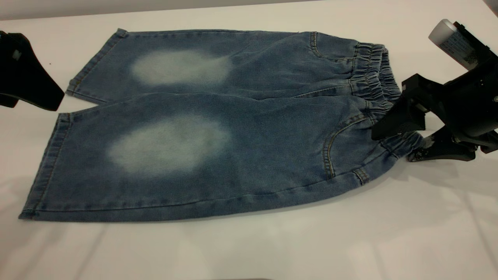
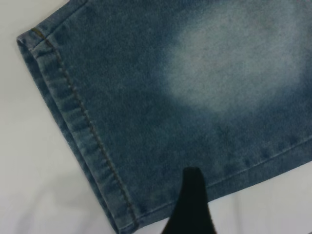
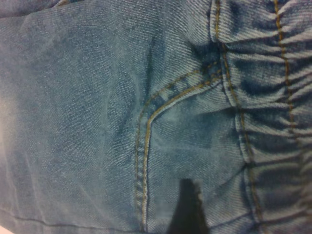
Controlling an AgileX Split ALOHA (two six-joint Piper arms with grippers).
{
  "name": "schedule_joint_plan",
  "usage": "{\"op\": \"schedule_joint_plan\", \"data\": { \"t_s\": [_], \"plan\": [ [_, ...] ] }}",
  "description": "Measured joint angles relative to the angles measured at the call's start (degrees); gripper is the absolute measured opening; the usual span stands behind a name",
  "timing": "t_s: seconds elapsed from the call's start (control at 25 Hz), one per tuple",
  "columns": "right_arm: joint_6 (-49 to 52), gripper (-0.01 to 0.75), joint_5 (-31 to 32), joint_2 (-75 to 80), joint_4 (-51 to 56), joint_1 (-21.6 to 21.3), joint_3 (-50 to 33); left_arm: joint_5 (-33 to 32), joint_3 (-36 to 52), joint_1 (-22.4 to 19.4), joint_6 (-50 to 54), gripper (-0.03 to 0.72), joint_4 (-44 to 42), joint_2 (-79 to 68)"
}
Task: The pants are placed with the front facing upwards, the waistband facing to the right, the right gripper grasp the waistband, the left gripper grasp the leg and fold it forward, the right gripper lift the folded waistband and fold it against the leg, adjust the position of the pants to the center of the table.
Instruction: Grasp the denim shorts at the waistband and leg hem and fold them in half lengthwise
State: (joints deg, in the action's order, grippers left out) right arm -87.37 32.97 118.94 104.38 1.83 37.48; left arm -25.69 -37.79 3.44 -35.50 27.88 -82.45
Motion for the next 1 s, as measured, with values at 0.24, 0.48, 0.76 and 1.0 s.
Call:
{"op": "schedule_joint_plan", "data": {
  "t_s": [0.24, 0.48, 0.76, 1.0],
  "plan": [
    [-0.2, 0.187, -0.8, 0.0, 0.0, 0.0, 0.0, 0.1, 0.0, 0.0, 0.0, 0.546, 0.0, 0.0],
    [-0.2, 0.037, -0.8, 0.0, 0.0, 0.0, 0.0, 0.1, 0.0, 0.0, 0.0, 0.521, -2.6, -0.4],
    [-0.2, 0.037, -0.8, 0.0, 0.0, 0.0, 0.0, 0.6, 1.3, 0.0, 0.0, 0.515, -10.9, -7.5],
    [-0.2, 0.038, -0.8, 0.0, 0.0, 0.0, 0.0, 3.3, 1.6, 0.0, 1.9, 0.515, -17.7, -15.7]
  ]
}}
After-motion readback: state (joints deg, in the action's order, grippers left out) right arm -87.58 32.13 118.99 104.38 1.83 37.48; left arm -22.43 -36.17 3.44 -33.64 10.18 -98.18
